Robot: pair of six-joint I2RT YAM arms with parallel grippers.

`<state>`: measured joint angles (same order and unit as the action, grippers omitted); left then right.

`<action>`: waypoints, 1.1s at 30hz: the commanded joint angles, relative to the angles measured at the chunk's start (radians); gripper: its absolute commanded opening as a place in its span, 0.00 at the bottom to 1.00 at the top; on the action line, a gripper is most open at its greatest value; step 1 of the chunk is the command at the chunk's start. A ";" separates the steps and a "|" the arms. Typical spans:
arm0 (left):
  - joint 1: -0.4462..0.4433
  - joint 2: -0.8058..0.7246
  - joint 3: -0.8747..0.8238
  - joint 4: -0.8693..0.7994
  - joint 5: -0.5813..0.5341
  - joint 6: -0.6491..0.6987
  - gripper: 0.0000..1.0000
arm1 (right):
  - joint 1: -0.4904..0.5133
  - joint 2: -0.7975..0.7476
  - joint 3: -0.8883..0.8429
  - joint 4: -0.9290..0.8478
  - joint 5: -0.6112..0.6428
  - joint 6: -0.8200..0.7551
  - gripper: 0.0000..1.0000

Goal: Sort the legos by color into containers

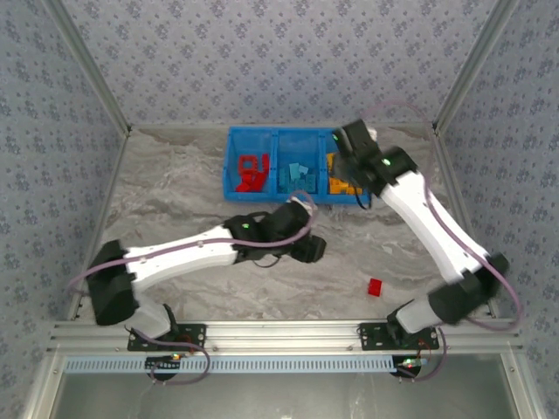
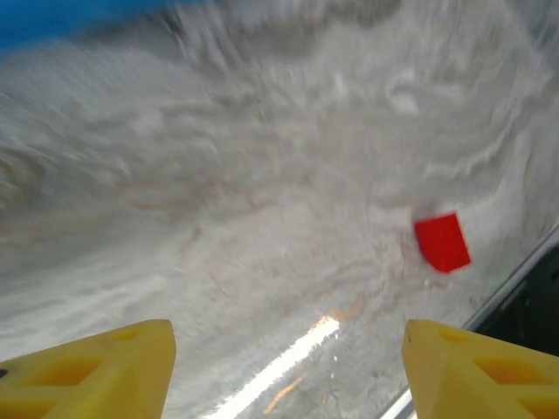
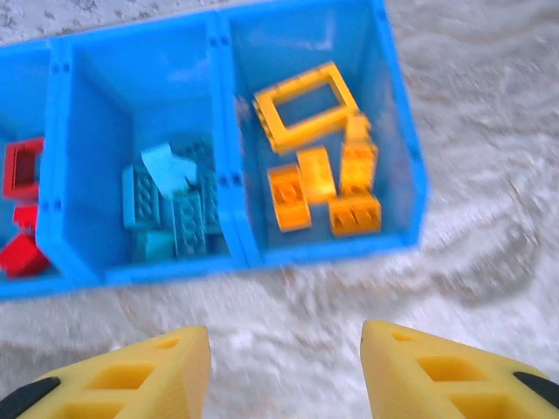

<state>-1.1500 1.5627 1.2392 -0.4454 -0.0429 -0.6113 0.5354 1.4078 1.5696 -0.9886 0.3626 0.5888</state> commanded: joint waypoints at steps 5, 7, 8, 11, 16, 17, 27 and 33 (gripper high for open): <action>-0.113 0.349 0.360 -0.137 0.119 0.037 0.73 | 0.002 -0.401 -0.190 -0.193 -0.077 0.058 0.58; -0.139 0.466 0.497 -0.224 0.115 0.053 0.74 | 0.002 -0.485 -0.189 -0.222 -0.087 0.055 0.61; -0.149 0.514 0.553 -0.273 0.108 0.057 0.74 | 0.002 -0.514 -0.189 -0.230 -0.090 0.056 0.62; -0.176 0.642 0.719 -0.369 0.099 0.068 0.76 | 0.000 -0.583 -0.177 -0.266 -0.087 0.073 0.64; -0.212 0.804 0.939 -0.491 0.075 0.072 0.78 | 0.001 -0.668 -0.180 -0.250 -0.090 0.076 0.69; -0.218 0.821 0.960 -0.496 0.076 0.076 0.78 | 0.001 -0.681 -0.181 -0.238 -0.090 0.071 0.69; -0.233 0.997 1.168 -0.555 0.057 0.104 0.74 | 0.000 -0.754 -0.199 -0.248 -0.105 0.098 0.70; -0.231 1.060 1.230 -0.568 0.046 0.111 0.62 | 0.000 -0.762 -0.223 -0.229 -0.123 0.111 0.70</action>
<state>-1.3758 2.5980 2.4222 -0.9707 0.0250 -0.5163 0.5354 0.6552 1.3556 -1.2163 0.2562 0.6773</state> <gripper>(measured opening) 0.630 0.697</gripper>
